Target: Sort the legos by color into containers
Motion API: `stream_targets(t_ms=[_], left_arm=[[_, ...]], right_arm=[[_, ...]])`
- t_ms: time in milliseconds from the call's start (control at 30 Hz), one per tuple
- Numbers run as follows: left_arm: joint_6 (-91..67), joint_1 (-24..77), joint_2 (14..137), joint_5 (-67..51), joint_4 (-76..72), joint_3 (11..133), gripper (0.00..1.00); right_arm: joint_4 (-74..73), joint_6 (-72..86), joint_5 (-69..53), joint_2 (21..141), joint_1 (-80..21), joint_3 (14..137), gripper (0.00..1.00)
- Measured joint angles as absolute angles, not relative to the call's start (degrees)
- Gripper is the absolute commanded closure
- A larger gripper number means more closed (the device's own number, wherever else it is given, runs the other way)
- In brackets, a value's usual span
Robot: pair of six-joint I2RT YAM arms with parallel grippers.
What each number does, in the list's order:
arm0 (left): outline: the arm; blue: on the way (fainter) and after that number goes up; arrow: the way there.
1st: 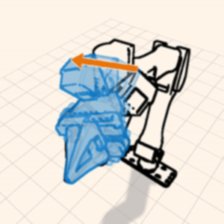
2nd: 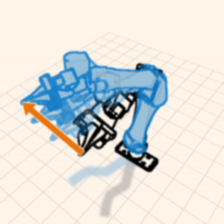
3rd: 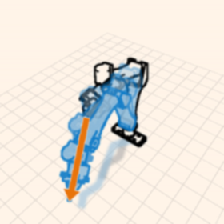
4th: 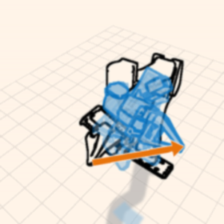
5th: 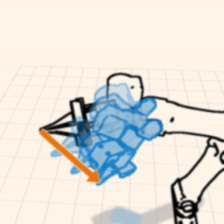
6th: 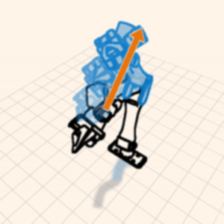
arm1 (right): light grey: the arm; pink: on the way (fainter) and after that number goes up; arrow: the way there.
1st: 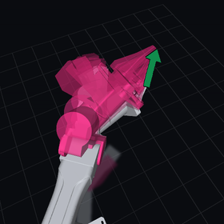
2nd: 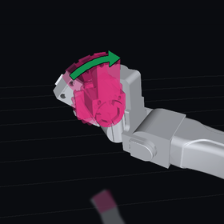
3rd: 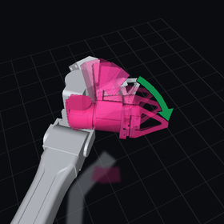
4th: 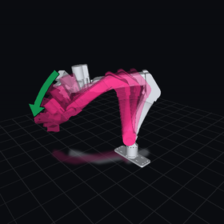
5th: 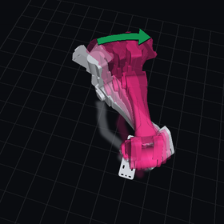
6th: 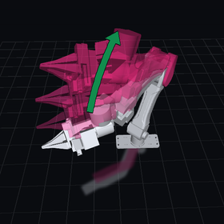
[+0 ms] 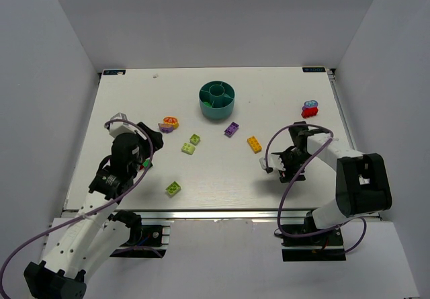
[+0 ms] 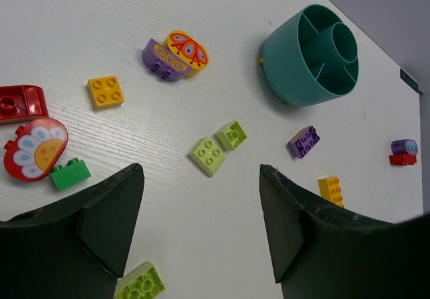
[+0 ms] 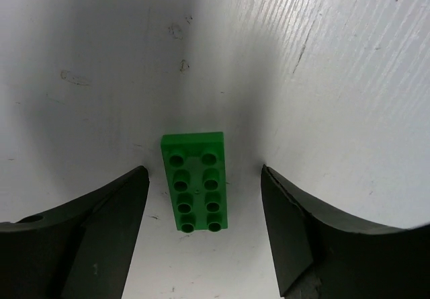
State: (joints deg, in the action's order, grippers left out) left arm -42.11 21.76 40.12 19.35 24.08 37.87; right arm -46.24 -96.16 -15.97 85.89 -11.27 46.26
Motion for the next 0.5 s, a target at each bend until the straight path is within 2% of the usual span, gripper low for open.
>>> stream_targets(t_ms=[133, 233, 367, 500], left_arm=[[-42.5, 21.8, 40.8, 19.4, 24.1, 37.9, 0.21], [-42.5, 21.8, 41.1, 19.5, 24.1, 37.9, 0.21], [-42.7, 21.8, 41.1, 19.5, 24.1, 37.9, 0.21], [-42.9, 21.8, 41.1, 19.5, 24.2, 37.9, 0.21]], right_arm=[[-46.6, -96.1, -15.7, 85.9, -11.4, 46.2, 0.33], [-46.9, -96.1, -15.3, 86.0, -11.7, 46.2, 0.42], [-47.2, -95.8, -14.9, 86.4, -12.1, 46.5, 0.6], [-47.5, -95.5, -14.9, 86.8, -12.1, 47.1, 0.72]])
